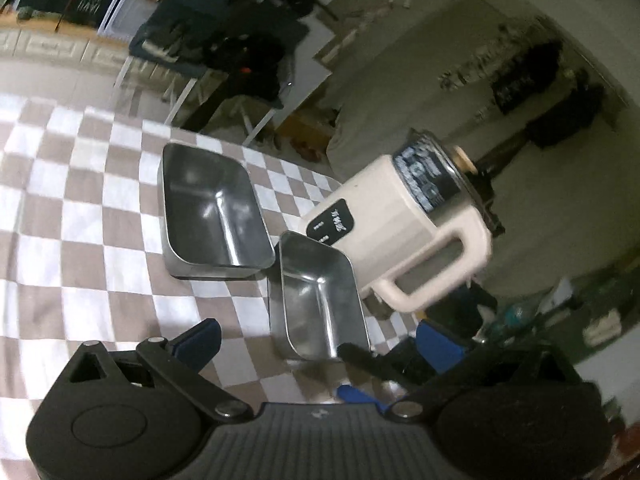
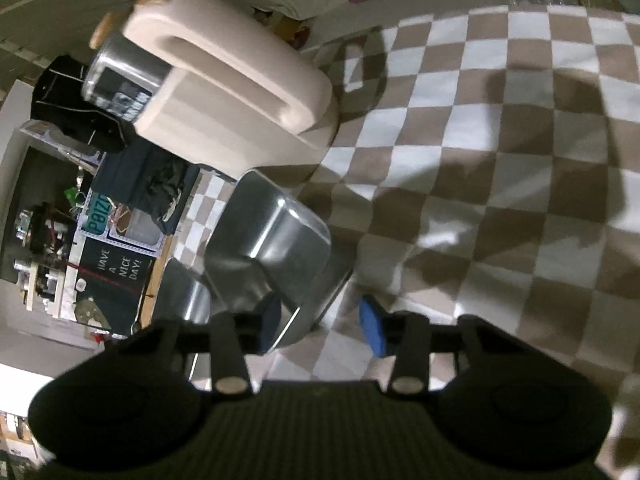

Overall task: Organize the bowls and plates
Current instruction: 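Close the left gripper on a steel tray rim while the right gripper grasps another tray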

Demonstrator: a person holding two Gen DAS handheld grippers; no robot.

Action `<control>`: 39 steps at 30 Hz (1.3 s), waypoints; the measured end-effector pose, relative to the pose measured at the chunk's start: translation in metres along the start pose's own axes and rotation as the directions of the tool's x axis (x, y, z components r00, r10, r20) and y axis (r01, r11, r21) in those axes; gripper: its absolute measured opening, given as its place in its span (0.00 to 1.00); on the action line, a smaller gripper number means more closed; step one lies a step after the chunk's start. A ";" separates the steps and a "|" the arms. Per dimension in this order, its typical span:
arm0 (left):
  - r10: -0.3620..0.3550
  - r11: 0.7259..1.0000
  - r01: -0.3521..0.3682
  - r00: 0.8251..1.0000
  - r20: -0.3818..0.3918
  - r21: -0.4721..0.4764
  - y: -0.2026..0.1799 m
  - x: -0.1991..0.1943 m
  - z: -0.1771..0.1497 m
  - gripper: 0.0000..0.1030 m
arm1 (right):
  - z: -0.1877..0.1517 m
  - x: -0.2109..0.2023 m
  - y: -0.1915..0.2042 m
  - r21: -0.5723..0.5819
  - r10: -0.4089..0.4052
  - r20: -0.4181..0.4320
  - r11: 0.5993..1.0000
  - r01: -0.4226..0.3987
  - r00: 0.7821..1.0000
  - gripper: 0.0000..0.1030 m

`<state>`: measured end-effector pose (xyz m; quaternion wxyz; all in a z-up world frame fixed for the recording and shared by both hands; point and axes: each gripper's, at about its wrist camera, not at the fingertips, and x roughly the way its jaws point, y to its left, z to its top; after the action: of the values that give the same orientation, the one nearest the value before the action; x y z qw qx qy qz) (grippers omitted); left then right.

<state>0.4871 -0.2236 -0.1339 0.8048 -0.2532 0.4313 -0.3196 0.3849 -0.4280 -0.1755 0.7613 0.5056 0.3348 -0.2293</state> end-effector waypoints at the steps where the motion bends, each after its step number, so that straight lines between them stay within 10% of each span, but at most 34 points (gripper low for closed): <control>1: 0.002 1.000 -0.002 1.000 -0.002 -0.005 0.002 0.004 0.002 0.99 | 0.001 0.004 0.000 0.004 0.002 -0.005 1.000 -0.002 1.000 0.49; 18: -0.012 0.987 0.018 0.999 -0.041 0.160 -0.021 0.050 0.027 0.86 | 0.004 0.017 0.001 -0.013 -0.045 0.023 0.999 0.046 0.999 0.17; 32: 0.218 0.825 -0.107 0.966 -0.138 0.555 -0.065 0.113 0.016 0.50 | 0.030 0.002 -0.011 -0.105 -0.123 0.047 0.986 0.128 0.991 0.09; 39: 0.313 0.815 -0.200 0.942 -0.123 0.544 -0.057 0.109 0.025 0.25 | 0.029 0.003 -0.005 -0.158 -0.154 0.051 0.974 0.160 0.987 0.08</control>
<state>0.5377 -0.3384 -0.1410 0.8296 0.0709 0.4391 -0.3375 0.3918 -0.4570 -0.1731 0.7858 0.4095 0.3764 -0.2706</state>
